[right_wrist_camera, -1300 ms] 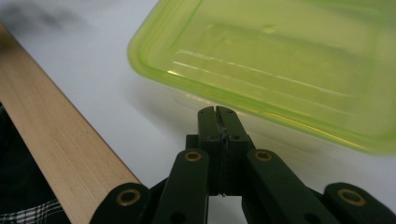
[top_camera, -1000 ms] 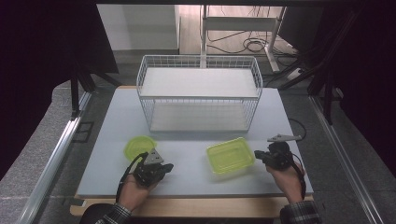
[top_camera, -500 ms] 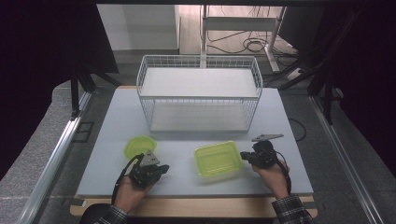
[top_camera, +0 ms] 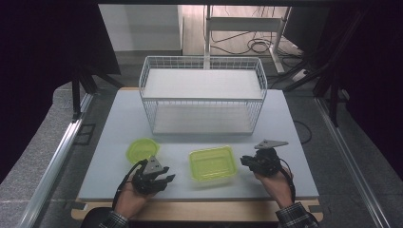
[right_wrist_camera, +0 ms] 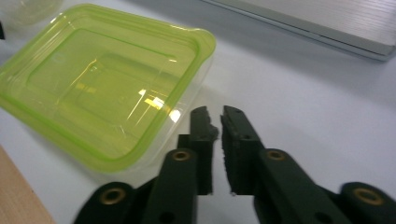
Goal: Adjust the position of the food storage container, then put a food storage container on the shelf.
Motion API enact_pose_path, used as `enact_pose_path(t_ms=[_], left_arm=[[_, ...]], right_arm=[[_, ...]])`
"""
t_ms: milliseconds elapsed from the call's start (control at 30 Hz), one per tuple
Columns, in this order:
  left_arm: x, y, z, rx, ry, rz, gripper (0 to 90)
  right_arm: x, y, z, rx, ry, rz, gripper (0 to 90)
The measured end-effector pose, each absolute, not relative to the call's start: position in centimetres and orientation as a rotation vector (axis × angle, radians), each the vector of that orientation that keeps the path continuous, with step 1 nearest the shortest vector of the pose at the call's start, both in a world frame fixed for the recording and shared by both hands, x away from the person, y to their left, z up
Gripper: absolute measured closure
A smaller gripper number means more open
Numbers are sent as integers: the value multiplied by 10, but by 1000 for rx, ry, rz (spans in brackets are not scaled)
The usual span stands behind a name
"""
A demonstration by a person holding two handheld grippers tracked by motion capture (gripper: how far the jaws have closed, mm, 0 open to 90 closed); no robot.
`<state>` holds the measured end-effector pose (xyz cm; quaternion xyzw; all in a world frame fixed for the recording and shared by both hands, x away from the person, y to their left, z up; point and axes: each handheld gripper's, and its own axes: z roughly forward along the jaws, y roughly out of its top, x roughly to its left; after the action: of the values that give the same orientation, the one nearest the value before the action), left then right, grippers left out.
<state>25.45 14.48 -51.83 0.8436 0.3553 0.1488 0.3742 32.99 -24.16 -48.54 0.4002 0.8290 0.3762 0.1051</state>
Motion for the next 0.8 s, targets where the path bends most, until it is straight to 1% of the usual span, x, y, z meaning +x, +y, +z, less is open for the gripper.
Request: enact_pose_path(t_ms=[67,100,133,267,333,400,500,567,800], left_arm=[[254,145,-520,2163,911,382,408],[253,144,-521,2168,915,387,364],[253,144,-522,2172,919,391,324],[252,145,-522,2163,927,380,217],[251,146,-522,2161,924,376,172],[251,146,-523,2158,924,378,108],[251,146,-525,2164,920,400,68],[251,146,-526,2173,908,412,50],[252,146,-528,2189,895,435,30]], right_arm=[[328,-247,-486,1190,2436,1122,631],[328,-249,-486,1194,2429,1130,568],[328,-251,-487,1206,2425,1137,526],[329,-254,-487,1221,2407,1156,385],[329,-253,-487,1225,2405,1166,337],[330,-252,-488,1220,2403,1176,279],[330,-250,-489,1231,2403,1197,186],[331,-249,-490,1235,2400,1203,145],[334,-244,-492,1270,2423,1217,93]])
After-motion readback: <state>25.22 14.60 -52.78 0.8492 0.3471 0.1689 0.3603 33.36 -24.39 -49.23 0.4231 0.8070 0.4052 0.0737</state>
